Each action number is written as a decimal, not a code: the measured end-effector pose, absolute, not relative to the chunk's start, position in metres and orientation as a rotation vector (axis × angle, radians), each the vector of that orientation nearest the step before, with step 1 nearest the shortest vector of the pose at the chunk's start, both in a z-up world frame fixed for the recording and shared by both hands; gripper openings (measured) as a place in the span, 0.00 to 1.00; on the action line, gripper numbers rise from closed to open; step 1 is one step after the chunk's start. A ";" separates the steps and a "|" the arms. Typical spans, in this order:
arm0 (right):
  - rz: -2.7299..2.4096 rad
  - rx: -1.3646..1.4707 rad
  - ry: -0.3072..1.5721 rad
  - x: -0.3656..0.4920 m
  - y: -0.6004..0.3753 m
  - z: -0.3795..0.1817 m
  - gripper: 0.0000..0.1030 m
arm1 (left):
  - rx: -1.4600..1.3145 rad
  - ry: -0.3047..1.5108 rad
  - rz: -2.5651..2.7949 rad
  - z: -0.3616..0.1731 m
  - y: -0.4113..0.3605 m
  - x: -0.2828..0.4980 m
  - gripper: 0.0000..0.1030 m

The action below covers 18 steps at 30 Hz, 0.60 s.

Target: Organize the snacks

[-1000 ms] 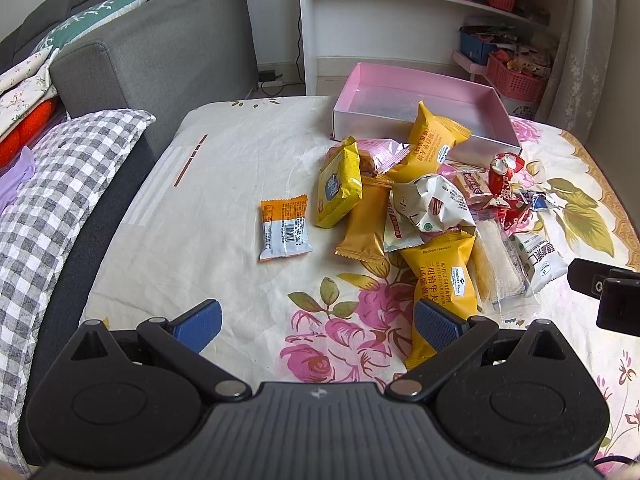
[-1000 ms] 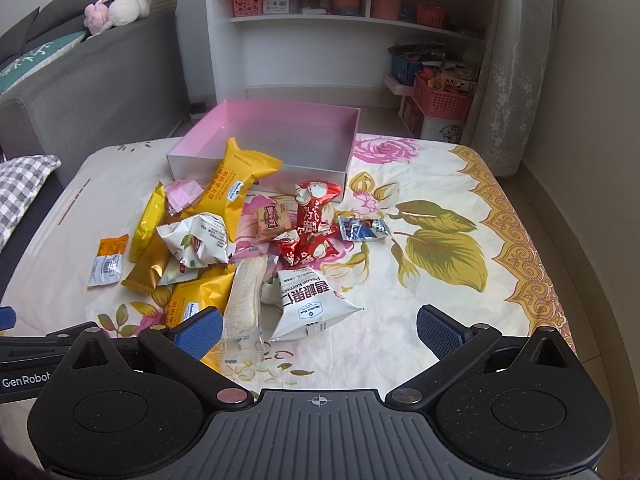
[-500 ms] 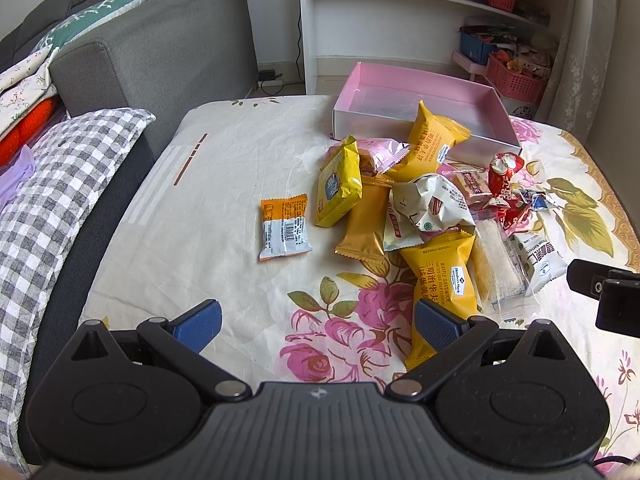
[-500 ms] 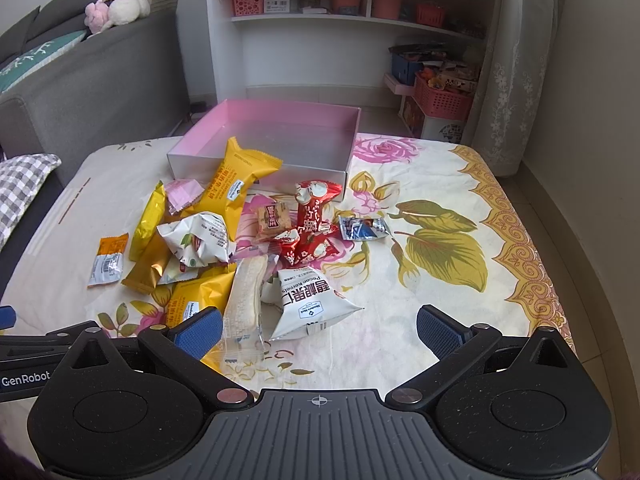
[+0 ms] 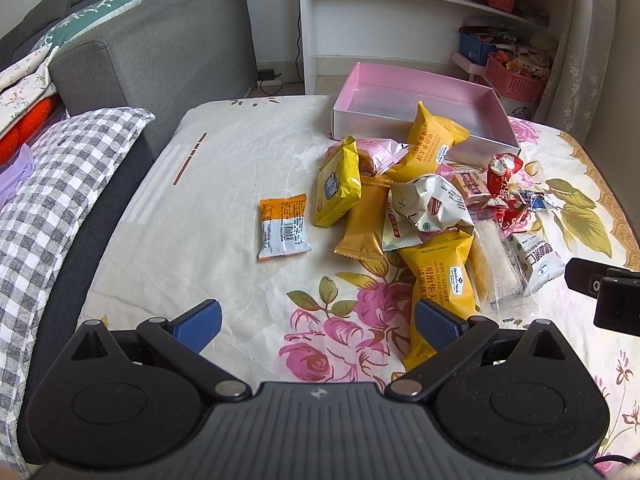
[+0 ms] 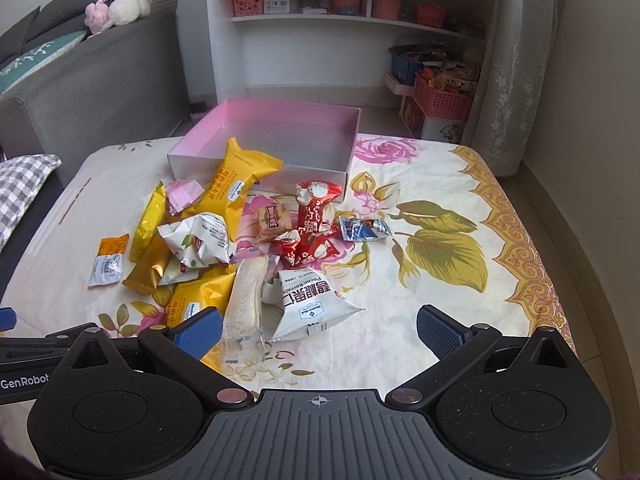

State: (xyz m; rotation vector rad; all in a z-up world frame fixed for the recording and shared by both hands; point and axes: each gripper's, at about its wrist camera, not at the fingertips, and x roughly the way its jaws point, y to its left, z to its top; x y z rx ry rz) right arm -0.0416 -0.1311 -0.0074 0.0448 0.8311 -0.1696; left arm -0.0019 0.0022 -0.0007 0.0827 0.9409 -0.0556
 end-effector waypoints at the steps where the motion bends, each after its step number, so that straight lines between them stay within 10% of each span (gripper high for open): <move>1: -0.170 0.047 0.830 -0.041 -0.131 -0.007 1.00 | 0.080 0.941 -0.055 -0.001 0.003 -0.002 1.00; 18: -0.161 0.059 0.800 -0.044 -0.128 0.002 1.00 | 0.073 0.921 -0.061 0.008 0.005 -0.003 1.00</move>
